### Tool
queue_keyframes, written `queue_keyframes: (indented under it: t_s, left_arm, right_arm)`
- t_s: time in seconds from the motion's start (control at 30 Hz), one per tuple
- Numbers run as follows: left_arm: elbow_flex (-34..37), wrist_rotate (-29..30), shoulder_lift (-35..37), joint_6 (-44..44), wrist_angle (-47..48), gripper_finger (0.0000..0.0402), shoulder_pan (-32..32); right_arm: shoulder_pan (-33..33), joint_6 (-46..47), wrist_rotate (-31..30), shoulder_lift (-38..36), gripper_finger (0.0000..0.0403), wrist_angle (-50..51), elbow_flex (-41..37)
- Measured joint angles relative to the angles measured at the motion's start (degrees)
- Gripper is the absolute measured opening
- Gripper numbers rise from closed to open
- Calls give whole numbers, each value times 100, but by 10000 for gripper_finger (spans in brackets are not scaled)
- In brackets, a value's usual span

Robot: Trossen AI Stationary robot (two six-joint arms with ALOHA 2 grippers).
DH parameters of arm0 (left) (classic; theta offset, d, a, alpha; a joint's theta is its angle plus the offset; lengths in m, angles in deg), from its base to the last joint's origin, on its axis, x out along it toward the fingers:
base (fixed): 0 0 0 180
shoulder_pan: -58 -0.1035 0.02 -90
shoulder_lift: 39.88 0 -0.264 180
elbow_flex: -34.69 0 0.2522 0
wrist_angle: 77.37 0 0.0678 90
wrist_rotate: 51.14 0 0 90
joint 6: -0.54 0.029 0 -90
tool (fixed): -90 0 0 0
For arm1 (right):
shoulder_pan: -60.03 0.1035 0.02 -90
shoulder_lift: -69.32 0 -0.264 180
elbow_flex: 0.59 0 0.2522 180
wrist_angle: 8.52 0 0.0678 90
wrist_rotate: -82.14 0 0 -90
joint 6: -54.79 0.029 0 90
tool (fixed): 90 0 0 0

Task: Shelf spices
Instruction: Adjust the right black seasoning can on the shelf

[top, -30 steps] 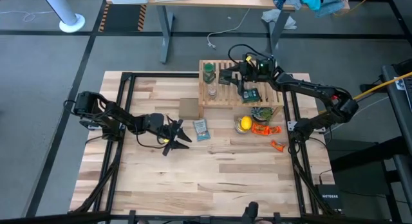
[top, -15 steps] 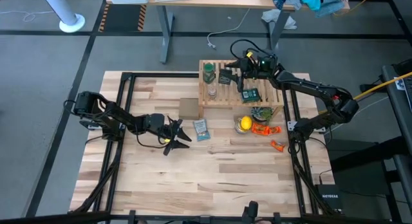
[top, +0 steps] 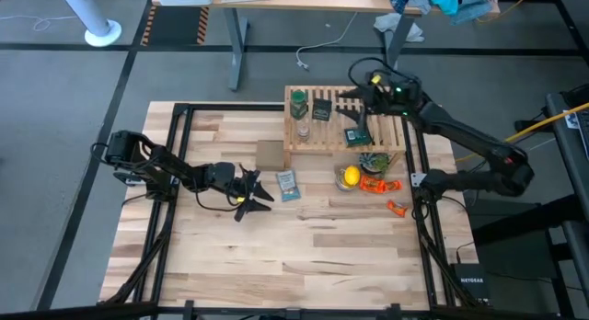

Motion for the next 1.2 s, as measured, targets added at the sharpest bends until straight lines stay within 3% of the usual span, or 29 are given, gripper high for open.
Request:
queue_keyframes:
  t_s: [0.27,0.37,0.53,0.83,1.2]
  left_arm:
    - [-60,1028,0,-286,-5,164,250]
    - [-270,1113,0,-215,25,164,470]
    - [-775,1112,0,614,231,164,910]
    - [-1303,1294,0,1059,1058,164,1242]
    - [-1346,1578,0,1190,999,164,1250]
  right_arm:
    - [4,-25,-95,-972,216,1088,2]
    - [4,-50,-96,-1147,216,1741,-2]
    - [4,-192,-56,-1290,216,2262,-23]
    - [2,-222,-1131,-1370,214,3437,-28]
    - [-2,-314,-2126,-2069,115,3896,-31]
